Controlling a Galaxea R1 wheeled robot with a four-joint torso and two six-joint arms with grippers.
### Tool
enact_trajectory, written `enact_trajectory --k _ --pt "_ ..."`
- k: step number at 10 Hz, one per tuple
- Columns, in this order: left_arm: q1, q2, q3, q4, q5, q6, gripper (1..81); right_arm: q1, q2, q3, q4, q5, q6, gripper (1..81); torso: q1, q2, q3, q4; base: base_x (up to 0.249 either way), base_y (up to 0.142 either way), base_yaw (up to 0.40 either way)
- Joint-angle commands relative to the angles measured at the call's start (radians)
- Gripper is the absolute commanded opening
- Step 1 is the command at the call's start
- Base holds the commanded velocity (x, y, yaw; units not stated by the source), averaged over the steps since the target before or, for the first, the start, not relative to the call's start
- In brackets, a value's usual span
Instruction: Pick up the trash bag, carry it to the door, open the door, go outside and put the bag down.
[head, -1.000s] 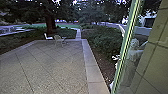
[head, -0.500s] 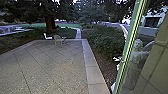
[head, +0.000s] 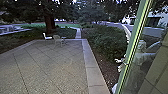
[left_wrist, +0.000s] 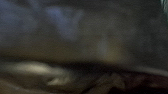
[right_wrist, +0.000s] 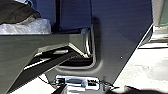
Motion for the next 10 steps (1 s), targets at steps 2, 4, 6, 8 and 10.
enact_trajectory --k 2,4,6,8,10 --pt "-0.032 0.002 0.006 0.001 0.074 0.004 1.0 0.040 0.010 0.007 0.000 -0.065 -0.003 81.1 0.000 0.000 0.000 0.000 0.115 0.000 0.000" --pt "-0.032 0.002 0.006 0.001 0.074 0.004 1.0 0.040 0.010 0.007 0.000 -0.065 -0.003 81.1 0.000 0.000 0.000 0.000 0.115 0.000 0.000" --pt "-0.033 0.004 0.006 0.000 0.074 0.004 1.0 0.041 0.010 0.007 0.000 -0.065 -0.003 81.1 0.000 0.000 0.000 0.000 0.116 0.000 0.000" --pt "-0.032 0.004 0.005 0.000 0.074 0.004 1.0 0.041 0.010 0.007 -0.001 -0.065 -0.003 81.1 0.000 0.000 0.000 0.000 0.133 0.000 0.000" --pt "-0.033 0.004 0.005 0.000 0.074 0.004 1.0 0.043 0.010 0.005 -0.001 -0.065 -0.004 81.1 -0.001 0.000 0.000 0.000 0.133 0.000 0.000"
